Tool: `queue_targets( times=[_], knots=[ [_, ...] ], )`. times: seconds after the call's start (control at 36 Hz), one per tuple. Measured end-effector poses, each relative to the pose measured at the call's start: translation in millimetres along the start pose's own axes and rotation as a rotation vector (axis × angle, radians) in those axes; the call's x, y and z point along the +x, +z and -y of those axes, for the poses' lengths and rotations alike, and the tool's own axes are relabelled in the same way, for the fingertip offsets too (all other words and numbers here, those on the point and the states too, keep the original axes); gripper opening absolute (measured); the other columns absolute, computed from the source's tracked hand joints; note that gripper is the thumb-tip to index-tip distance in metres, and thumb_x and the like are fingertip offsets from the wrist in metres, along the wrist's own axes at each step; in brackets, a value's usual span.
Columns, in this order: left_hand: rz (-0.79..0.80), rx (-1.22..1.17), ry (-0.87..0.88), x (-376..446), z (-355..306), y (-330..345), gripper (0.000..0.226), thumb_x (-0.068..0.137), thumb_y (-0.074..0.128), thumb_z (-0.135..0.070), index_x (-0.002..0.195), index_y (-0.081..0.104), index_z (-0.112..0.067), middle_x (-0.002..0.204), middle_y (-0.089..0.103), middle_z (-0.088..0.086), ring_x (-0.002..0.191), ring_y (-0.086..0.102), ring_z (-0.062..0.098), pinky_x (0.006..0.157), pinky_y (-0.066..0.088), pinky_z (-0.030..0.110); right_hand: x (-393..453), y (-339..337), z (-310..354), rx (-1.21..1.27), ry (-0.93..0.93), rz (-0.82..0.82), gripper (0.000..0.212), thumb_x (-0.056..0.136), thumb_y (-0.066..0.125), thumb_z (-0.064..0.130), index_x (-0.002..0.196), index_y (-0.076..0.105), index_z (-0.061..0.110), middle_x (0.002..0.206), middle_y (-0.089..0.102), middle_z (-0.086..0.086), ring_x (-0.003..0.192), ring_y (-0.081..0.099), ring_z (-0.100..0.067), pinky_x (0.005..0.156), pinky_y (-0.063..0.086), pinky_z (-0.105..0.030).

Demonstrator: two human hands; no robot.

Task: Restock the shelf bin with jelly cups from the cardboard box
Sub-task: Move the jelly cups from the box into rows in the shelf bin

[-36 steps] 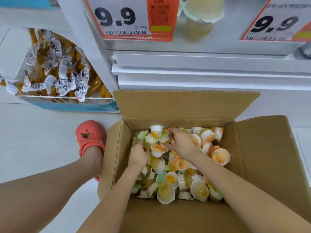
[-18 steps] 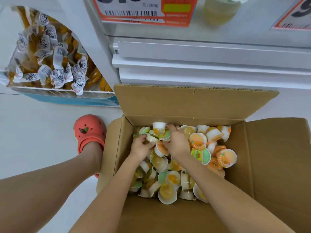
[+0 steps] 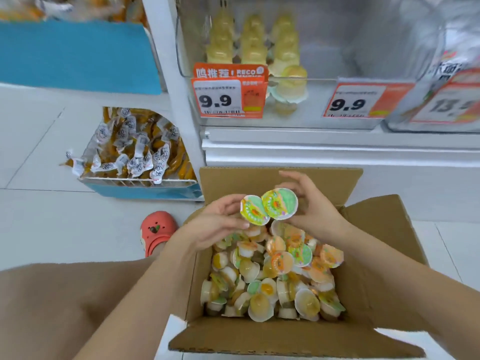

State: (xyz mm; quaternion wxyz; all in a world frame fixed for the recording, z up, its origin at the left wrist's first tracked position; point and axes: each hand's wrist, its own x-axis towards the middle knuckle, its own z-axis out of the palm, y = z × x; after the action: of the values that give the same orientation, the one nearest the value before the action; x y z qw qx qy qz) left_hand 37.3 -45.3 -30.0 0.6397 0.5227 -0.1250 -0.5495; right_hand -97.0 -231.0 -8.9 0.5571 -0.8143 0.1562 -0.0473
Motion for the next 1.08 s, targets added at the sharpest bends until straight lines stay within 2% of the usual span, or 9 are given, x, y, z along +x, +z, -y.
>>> queue_targets(
  times=[0.14, 0.25, 0.42, 0.5, 0.61, 0.72, 0.86, 0.97, 1.08],
  knots=[
    [0.089, 0.143, 0.01, -15, -68, 33, 0.045, 0.08, 0.058, 0.017, 0.114, 0.052, -0.013, 0.094, 0.071, 0.002, 0.085, 0.068, 0.013, 0.07, 0.054, 0.022, -16, -32, 54, -0.12, -0.106, -0.029, 0.081, 0.071, 0.075, -0.005, 0.128, 0.039, 0.04, 0.119, 0.059, 0.008, 0.106, 0.057, 0.001, 0.09, 0.047, -0.018],
    [0.18, 0.308, -0.016, -34, -118, 61, 0.043, 0.081, 0.057, 0.016, 0.111, 0.054, -0.015, 0.101, 0.069, 0.005, 0.091, 0.066, 0.019, 0.083, 0.054, 0.03, -25, -48, 90, -0.236, -0.199, -0.059, 0.079, 0.064, 0.071, 0.013, 0.124, 0.036, 0.052, 0.111, 0.052, 0.024, 0.097, 0.061, -0.01, 0.086, 0.051, -0.033],
    [-0.042, 0.362, 0.15, -58, -132, 100, 0.043, 0.073, 0.069, 0.013, 0.105, 0.061, -0.014, 0.107, 0.064, 0.004, 0.086, 0.068, 0.018, 0.074, 0.059, 0.03, -35, -69, 118, -0.358, -0.261, 0.023, 0.089, 0.07, 0.072, 0.005, 0.132, 0.029, 0.052, 0.113, 0.049, 0.025, 0.105, 0.056, -0.007, 0.089, 0.049, -0.028],
    [-0.061, 0.353, 0.182, -51, -134, 111, 0.044, 0.071, 0.074, 0.008, 0.106, 0.064, -0.016, 0.11, 0.064, 0.008, 0.09, 0.067, 0.018, 0.073, 0.058, 0.03, -31, -74, 126, -0.368, -0.288, 0.027, 0.082, 0.07, 0.074, 0.011, 0.13, 0.033, 0.048, 0.114, 0.053, 0.027, 0.106, 0.055, -0.004, 0.087, 0.046, -0.021],
    [-0.034, 0.37, 0.165, -40, -133, 119, 0.044, 0.066, 0.08, -0.004, 0.104, 0.068, -0.023, 0.116, 0.064, 0.005, 0.101, 0.067, 0.022, 0.078, 0.058, 0.033, -24, -83, 128, -0.325, -0.267, 0.019, 0.076, 0.068, 0.078, 0.013, 0.127, 0.039, 0.041, 0.116, 0.058, 0.029, 0.111, 0.055, -0.001, 0.093, 0.045, -0.021],
    [-0.1, 0.307, 0.184, -35, -125, 121, 0.044, 0.062, 0.077, -0.013, 0.104, 0.066, -0.022, 0.115, 0.065, 0.002, 0.095, 0.069, 0.018, 0.072, 0.056, 0.023, -20, -88, 127, -0.306, -0.251, 0.037, 0.065, 0.071, 0.079, 0.008, 0.121, 0.052, 0.037, 0.116, 0.059, 0.027, 0.112, 0.055, 0.001, 0.093, 0.047, -0.018],
    [-0.109, 0.272, 0.169, -34, -118, 123, 0.05, 0.06, 0.072, -0.025, 0.109, 0.065, -0.019, 0.106, 0.072, 0.0, 0.098, 0.068, 0.012, 0.081, 0.055, 0.02, -18, -89, 130, -0.153, -0.212, 0.037, 0.056, 0.07, 0.08, 0.004, 0.117, 0.061, 0.029, 0.111, 0.065, 0.014, 0.105, 0.06, -0.003, 0.089, 0.044, -0.008],
    [-0.082, 0.207, 0.136, -38, -112, 124, 0.039, 0.063, 0.07, -0.022, 0.102, 0.067, -0.018, 0.102, 0.073, 0.0, 0.096, 0.069, 0.011, 0.086, 0.054, 0.024, -18, -86, 129, -0.1, -0.197, 0.088, 0.048, 0.071, 0.079, 0.005, 0.114, 0.066, 0.022, 0.11, 0.069, 0.01, 0.105, 0.063, -0.004, 0.094, 0.044, -0.013],
    [-0.035, 0.123, 0.047, -39, -113, 123, 0.05, 0.07, 0.068, -0.017, 0.118, 0.059, -0.007, 0.112, 0.069, 0.011, 0.104, 0.066, 0.026, 0.092, 0.053, 0.042, -19, -82, 128, -0.045, -0.177, 0.084, 0.045, 0.072, 0.078, 0.006, 0.113, 0.067, 0.02, 0.108, 0.07, 0.009, 0.105, 0.063, -0.004, 0.095, 0.044, -0.014]
  ],
)
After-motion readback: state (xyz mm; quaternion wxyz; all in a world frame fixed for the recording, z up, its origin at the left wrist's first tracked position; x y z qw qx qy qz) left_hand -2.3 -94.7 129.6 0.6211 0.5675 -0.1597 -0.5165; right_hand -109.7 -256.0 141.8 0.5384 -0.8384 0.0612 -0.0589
